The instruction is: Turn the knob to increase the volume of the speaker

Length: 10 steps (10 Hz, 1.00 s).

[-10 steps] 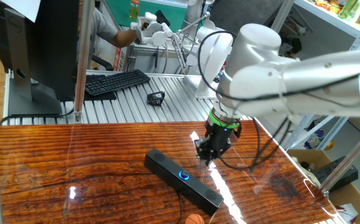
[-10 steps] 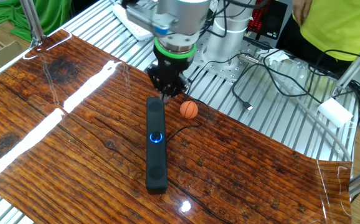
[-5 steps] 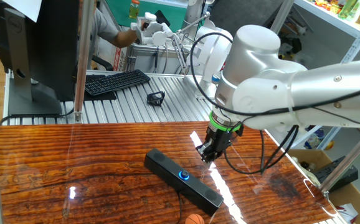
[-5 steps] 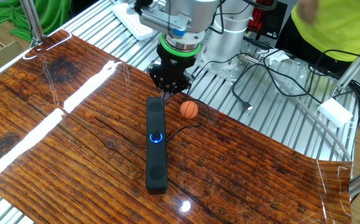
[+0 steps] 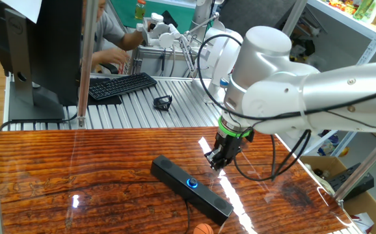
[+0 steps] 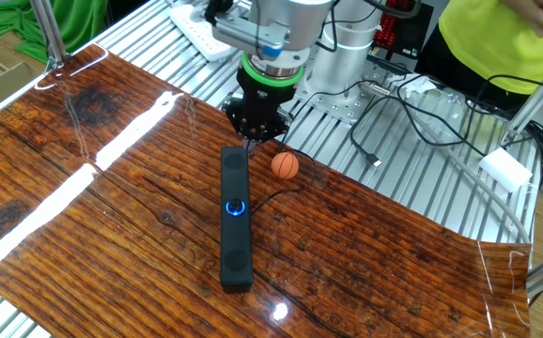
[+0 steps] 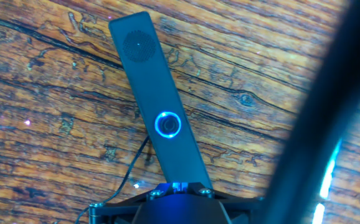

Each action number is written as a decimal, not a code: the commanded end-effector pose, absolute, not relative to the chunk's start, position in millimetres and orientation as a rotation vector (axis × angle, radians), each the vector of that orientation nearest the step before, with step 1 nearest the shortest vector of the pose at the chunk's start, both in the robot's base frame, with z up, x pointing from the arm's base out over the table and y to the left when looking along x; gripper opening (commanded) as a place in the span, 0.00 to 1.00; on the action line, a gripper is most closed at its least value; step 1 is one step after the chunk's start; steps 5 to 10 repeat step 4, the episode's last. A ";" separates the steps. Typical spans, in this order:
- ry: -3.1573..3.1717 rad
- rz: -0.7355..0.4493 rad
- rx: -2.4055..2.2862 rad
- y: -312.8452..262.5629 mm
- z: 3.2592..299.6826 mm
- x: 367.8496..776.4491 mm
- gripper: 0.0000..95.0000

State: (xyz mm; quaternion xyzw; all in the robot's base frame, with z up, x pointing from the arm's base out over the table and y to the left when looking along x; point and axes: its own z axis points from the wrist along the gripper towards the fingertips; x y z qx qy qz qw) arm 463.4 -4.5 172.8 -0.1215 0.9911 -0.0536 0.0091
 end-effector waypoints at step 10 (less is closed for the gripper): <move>3.115 -0.166 -0.381 -4.3 171.9 463.3 0.00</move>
